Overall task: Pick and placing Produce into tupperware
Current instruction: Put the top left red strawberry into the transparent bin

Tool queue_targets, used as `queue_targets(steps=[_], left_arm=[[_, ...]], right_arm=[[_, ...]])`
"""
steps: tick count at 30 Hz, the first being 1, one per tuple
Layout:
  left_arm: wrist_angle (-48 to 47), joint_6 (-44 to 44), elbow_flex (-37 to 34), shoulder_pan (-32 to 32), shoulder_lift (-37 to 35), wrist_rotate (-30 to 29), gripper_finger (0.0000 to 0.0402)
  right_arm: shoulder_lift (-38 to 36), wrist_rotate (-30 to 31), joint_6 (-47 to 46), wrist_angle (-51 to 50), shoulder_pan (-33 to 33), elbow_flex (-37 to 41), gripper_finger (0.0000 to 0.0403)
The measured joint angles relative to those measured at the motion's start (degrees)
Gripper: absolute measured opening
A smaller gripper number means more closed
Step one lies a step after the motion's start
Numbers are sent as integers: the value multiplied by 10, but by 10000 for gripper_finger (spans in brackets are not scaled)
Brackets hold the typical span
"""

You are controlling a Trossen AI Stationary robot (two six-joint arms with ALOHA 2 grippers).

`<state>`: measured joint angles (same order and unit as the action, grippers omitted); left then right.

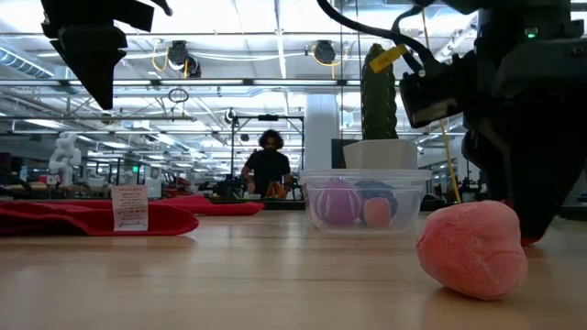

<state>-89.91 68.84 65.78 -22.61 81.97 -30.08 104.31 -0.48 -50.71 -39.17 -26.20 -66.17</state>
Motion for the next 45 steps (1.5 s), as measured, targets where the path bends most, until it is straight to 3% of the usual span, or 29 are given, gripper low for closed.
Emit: queue_targets(steps=[45], left_arm=[[0, 2, 0, 0, 0, 0, 379]], right_arm=[[0, -11, 4, 32, 0, 3, 238]])
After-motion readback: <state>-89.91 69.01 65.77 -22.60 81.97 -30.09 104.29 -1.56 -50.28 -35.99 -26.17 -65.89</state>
